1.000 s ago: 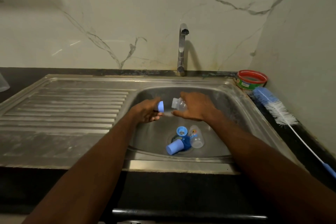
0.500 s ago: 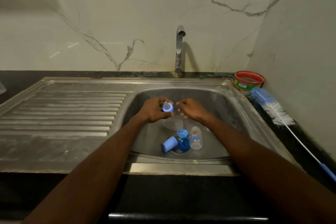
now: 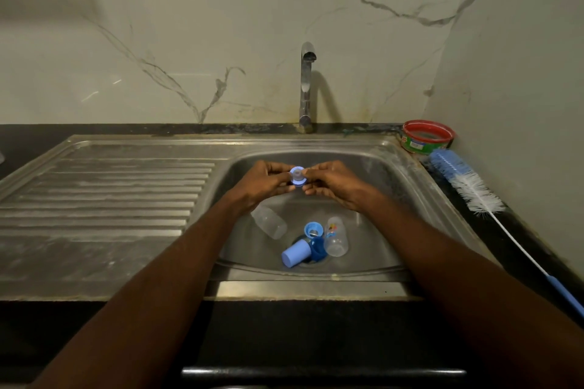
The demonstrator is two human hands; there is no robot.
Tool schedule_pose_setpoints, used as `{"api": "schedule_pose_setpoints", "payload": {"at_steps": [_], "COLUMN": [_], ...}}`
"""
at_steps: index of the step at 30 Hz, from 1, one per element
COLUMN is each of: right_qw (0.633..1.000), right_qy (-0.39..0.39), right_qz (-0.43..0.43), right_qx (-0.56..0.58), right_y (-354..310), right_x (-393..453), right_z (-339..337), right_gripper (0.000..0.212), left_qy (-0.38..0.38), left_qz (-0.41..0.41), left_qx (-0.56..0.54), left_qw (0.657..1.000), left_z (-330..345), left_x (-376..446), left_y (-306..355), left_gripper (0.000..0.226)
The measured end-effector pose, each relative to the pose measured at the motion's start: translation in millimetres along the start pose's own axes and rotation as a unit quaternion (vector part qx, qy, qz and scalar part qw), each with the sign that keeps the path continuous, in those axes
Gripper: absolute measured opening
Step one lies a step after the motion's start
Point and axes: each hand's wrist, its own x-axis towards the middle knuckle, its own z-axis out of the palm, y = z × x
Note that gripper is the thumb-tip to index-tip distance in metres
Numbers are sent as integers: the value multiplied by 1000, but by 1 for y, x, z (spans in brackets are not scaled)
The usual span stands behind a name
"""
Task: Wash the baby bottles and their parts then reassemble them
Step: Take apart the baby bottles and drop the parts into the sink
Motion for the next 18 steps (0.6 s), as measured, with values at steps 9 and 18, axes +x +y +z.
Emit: {"api": "schedule_pose_setpoints", "payload": {"at_steps": [9,18], "right_qw": [996,981], "right_qy": [62,114], "right_qz": [-8,-28], "right_qx": [-70,-157], "right_y": [6,9], "right_x": [5,6], "right_z": [1,8], "right_gripper": [31,15], "left_qy": [-18,5], "left_qz": [8,32], "left_qx": [-25,35], "left_qw": [999,999], "left_z": [5,9], "left_x": [-6,-10], "left_y": [5,8], "left_gripper": [35,34]}}
